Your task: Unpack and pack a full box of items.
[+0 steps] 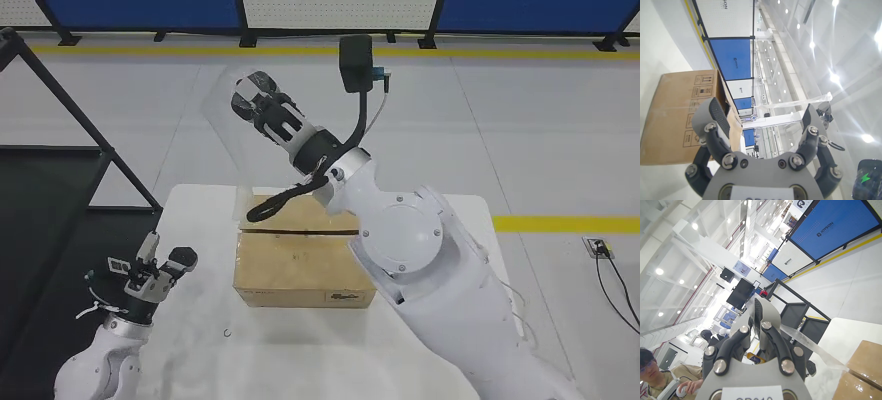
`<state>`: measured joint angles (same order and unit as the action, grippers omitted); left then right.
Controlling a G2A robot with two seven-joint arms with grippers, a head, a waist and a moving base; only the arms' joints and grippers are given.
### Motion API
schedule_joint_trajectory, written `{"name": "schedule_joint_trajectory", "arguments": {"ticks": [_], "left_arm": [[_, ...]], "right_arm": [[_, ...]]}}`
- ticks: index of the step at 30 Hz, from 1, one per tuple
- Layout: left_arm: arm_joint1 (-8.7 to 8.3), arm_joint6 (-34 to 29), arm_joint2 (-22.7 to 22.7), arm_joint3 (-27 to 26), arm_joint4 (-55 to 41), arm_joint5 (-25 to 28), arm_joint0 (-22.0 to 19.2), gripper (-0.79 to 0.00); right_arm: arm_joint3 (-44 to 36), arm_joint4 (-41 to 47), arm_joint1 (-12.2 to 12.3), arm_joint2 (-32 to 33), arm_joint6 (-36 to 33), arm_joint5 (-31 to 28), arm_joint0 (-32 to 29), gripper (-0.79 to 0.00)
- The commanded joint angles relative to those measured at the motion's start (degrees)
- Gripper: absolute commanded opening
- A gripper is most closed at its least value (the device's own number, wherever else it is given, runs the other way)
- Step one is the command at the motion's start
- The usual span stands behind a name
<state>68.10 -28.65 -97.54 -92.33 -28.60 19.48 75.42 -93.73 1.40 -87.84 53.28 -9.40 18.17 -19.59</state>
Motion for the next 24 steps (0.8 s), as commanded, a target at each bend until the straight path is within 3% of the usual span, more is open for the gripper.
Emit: {"name": "schedule_joint_trajectory", "arguments": {"ticks": [1,5,15,19,24], "left_arm": [[0.22,1.5,1.3,-0.5,1.9,3.5,0.1,0.0],[0.73,6.0,3.6,-0.7,8.5,11.7,-0.7,0.0],[2.62,22.8,9.6,6.6,33.7,30.6,-5.8,0.0],[3.61,30.4,11.3,10.4,42.3,35.4,-8.8,0.0],[3.61,30.4,11.3,10.4,42.3,35.4,-8.8,0.0]], "right_arm": [[-0.2,0.4,-0.2,0.1,0.2,0.2,-0.1,-0.785],[-0.5,0.9,-0.6,0.4,0.2,0.5,-0.1,-0.785],[-2.0,1.3,-1.5,0.7,0.9,0.5,-0.8,-0.785],[-2.1,1.3,-1.8,0.7,0.6,0.2,-1.0,-0.785],[-2.0,1.3,-2.0,0.8,-0.1,-0.2,-1.0,-0.785]]}}
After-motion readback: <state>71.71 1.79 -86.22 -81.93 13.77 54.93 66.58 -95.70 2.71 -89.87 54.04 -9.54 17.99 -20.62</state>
